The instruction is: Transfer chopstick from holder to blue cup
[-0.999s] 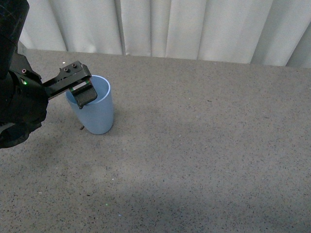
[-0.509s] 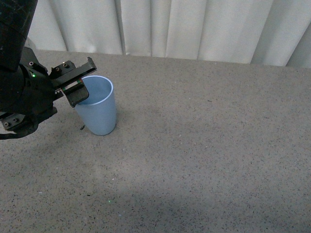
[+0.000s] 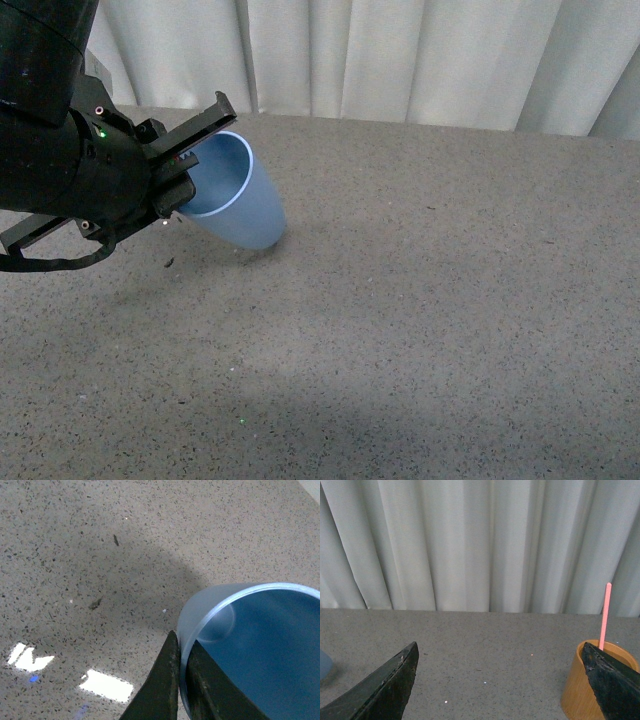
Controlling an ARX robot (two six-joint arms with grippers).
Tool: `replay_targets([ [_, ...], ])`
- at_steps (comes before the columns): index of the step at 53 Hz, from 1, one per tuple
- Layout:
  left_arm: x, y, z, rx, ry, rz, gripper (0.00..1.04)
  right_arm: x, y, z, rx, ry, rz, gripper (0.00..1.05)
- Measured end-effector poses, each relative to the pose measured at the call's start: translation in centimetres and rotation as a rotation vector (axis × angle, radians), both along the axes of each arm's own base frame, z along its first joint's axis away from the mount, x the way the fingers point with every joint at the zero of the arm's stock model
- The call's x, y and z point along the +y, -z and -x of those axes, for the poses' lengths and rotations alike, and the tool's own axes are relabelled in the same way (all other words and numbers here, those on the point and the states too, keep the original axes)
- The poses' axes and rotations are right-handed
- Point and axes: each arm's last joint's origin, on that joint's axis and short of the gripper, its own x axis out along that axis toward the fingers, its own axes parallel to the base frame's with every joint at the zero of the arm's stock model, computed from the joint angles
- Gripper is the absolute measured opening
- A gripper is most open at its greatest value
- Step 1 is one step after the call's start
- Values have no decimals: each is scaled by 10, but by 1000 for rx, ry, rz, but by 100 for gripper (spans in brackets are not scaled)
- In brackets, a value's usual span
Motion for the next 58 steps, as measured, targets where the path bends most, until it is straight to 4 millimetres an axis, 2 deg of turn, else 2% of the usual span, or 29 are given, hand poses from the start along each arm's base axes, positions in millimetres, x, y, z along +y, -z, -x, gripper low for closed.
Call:
replay_targets([
  [6, -12, -3, 4, -2, 26, 37, 4, 0, 0, 0, 0, 0, 0, 95],
  [13, -50, -11, 11, -10, 112, 110, 4, 0, 0, 0, 0, 0, 0, 95],
  [18, -69, -14, 13, -13, 149, 142, 4, 0, 0, 0, 0, 0, 0, 95],
  [28, -102, -5, 18, 22, 207, 171, 4, 0, 0, 0, 0, 0, 0, 95],
  [39, -121, 10, 24, 63, 234, 144, 4, 0, 0, 0, 0, 0, 0, 95],
  [58, -128, 24, 27, 88, 237, 114, 4, 0, 0, 0, 0, 0, 0, 95],
])
